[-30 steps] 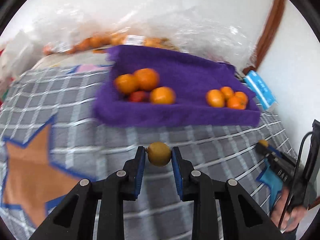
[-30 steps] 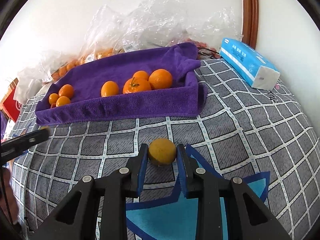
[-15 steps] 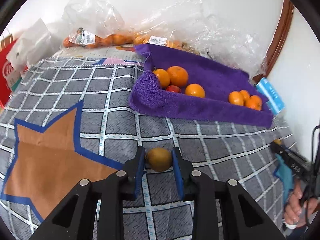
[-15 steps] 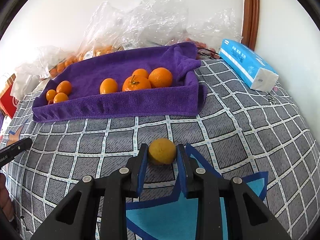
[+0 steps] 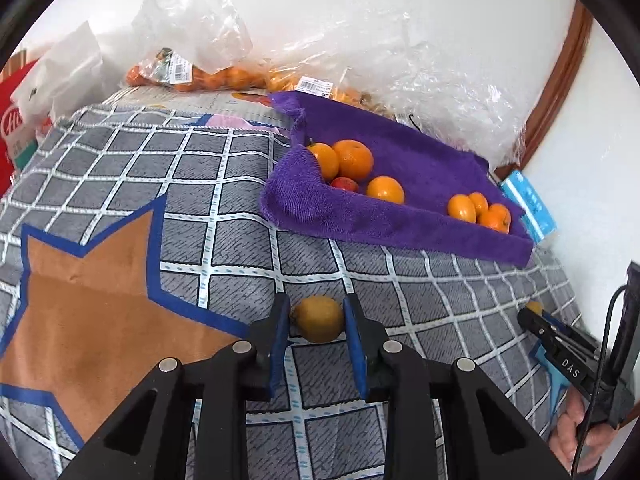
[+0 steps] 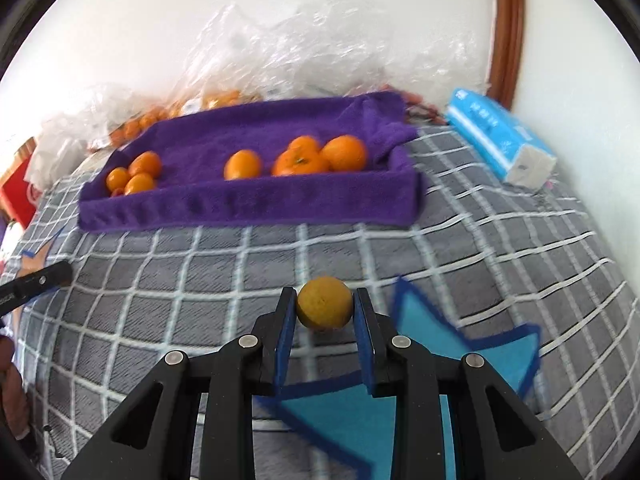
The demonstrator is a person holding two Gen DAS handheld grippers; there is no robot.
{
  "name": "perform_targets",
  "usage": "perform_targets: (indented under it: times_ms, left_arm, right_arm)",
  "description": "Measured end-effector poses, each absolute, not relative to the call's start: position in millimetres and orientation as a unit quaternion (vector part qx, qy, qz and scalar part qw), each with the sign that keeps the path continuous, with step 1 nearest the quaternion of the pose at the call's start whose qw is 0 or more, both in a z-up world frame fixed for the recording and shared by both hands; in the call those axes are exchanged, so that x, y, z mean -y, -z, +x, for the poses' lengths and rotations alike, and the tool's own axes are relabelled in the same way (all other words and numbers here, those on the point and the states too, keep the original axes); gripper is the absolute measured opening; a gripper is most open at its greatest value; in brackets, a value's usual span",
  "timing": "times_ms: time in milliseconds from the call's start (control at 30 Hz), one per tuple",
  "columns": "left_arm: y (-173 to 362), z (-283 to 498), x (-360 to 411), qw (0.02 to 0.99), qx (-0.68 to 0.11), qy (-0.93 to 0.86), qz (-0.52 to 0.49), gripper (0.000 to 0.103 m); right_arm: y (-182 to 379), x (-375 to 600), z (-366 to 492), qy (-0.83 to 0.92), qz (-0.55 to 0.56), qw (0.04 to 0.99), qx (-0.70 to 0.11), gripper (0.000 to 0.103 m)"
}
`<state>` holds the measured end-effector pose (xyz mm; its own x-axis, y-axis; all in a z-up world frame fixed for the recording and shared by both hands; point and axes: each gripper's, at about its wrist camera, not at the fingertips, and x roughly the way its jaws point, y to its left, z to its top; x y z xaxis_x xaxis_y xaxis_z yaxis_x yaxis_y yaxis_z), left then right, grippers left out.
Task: Organize fruits
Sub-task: 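Carry both small yellow-green fruits over the purple towel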
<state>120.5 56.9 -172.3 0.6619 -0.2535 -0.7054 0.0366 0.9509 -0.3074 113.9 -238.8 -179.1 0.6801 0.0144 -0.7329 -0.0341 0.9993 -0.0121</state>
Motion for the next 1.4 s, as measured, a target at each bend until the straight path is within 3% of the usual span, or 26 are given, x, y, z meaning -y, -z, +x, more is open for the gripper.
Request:
perform_targets:
  times_ms: [533,1400]
  left_arm:
    - [147,106,-55,0.911,-0.377,0.095,-0.138,0.025]
    - [40,114,-68,0.929,-0.339,0.073,-0.128,0.026]
  right_arm:
    - [175,236,102,0.001,0.035,0.906,-0.423,0.028]
    - [66,219,116,-0.008,0.039,0.935,-0.352,0.029]
